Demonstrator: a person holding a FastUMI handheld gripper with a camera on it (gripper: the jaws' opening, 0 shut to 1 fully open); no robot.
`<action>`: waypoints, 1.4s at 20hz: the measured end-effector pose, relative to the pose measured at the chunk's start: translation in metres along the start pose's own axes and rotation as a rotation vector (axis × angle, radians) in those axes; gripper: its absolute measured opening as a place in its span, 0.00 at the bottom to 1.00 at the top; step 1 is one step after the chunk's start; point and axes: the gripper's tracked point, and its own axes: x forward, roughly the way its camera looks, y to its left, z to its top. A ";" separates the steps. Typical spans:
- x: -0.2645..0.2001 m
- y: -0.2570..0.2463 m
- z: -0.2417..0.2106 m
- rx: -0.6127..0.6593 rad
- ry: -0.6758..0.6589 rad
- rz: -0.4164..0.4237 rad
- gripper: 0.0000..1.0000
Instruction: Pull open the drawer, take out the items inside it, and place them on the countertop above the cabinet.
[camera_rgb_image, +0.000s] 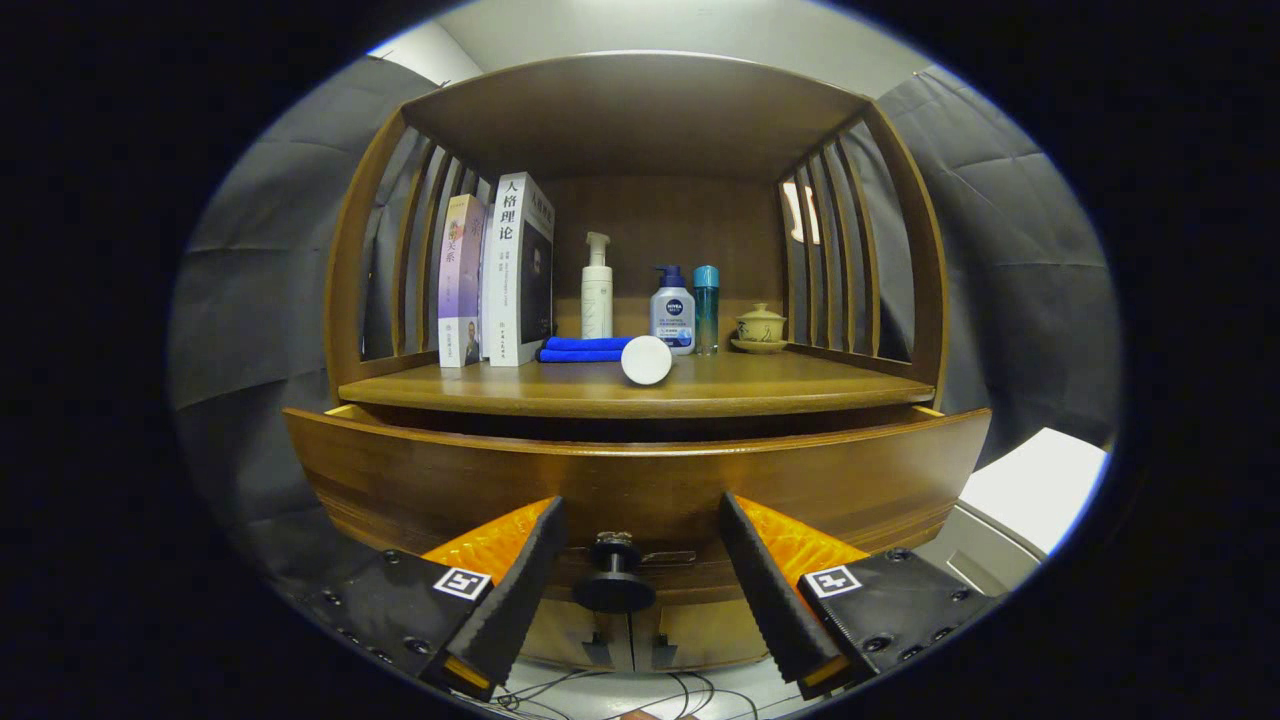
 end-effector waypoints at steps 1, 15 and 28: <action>0.003 0.000 0.000 0.001 0.001 -0.001 0.98; 0.054 0.007 0.005 -0.004 0.031 0.002 0.98; -0.042 0.024 0.065 0.011 -0.046 0.048 0.98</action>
